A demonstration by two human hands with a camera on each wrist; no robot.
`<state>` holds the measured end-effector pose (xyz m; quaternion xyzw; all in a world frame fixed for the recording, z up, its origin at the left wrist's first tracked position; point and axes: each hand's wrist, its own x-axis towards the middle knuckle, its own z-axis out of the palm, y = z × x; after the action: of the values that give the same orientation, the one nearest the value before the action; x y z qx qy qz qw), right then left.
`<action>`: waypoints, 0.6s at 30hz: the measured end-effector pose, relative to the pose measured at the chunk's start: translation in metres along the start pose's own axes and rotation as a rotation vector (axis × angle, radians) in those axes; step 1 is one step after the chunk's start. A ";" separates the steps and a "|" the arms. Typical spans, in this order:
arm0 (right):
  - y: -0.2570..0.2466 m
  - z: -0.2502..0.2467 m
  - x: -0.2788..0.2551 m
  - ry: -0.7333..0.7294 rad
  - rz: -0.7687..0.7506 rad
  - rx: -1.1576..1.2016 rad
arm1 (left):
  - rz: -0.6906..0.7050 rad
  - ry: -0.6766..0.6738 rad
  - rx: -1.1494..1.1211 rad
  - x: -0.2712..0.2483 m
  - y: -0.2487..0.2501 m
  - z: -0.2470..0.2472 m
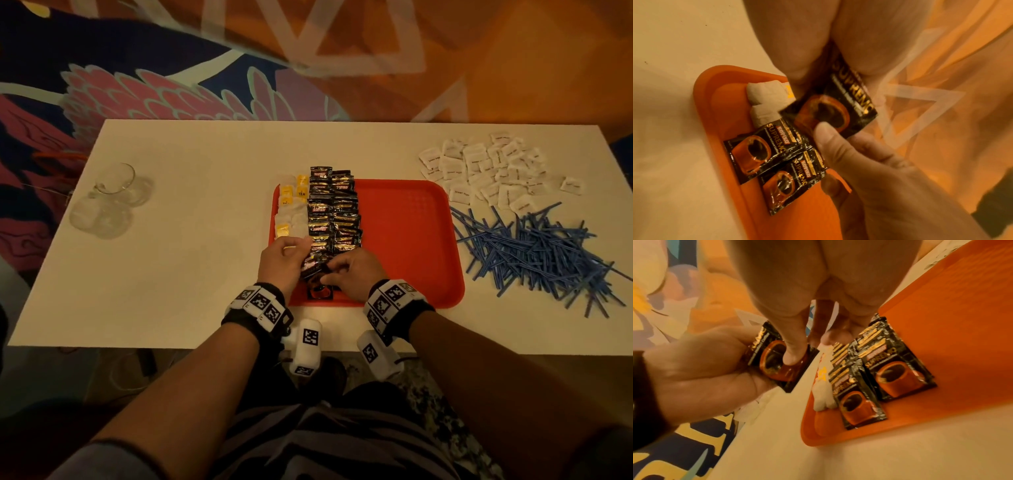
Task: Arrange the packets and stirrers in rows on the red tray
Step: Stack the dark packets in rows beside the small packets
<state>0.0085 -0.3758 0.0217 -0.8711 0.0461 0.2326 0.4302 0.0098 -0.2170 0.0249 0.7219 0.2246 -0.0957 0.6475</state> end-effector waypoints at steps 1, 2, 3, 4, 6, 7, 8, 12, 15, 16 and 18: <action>0.010 -0.001 0.001 0.001 0.044 -0.015 | -0.033 0.026 0.009 0.004 -0.005 0.001; 0.019 -0.003 0.002 0.001 0.092 -0.032 | -0.067 0.047 0.032 0.007 -0.008 0.001; 0.030 -0.005 0.003 -0.009 0.138 -0.044 | -0.094 0.067 0.074 0.010 -0.012 0.000; 0.039 -0.007 0.003 -0.014 0.179 -0.046 | -0.109 0.085 0.133 0.012 -0.015 0.000; 0.054 -0.008 0.003 -0.026 0.233 -0.081 | -0.108 0.109 0.311 0.013 -0.022 0.000; 0.059 -0.008 0.003 -0.028 0.244 -0.123 | -0.097 0.112 0.394 0.013 -0.027 0.001; 0.062 -0.007 0.003 -0.022 0.253 -0.158 | -0.086 0.117 0.449 0.013 -0.031 0.002; 0.068 0.000 0.006 0.036 0.288 -0.078 | -0.073 0.111 0.553 0.012 -0.039 0.006; 0.070 0.005 0.009 0.036 0.308 -0.037 | -0.069 0.097 0.609 0.013 -0.046 0.007; 0.070 0.006 0.011 0.042 0.309 -0.038 | -0.068 0.090 0.621 0.013 -0.048 0.008; 0.071 0.008 0.013 0.051 0.318 -0.037 | -0.062 0.083 0.641 0.013 -0.050 0.008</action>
<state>-0.0025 -0.4121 -0.0405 -0.8661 0.1900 0.2762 0.3707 0.0003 -0.2196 -0.0264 0.8851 0.2313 -0.1516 0.3742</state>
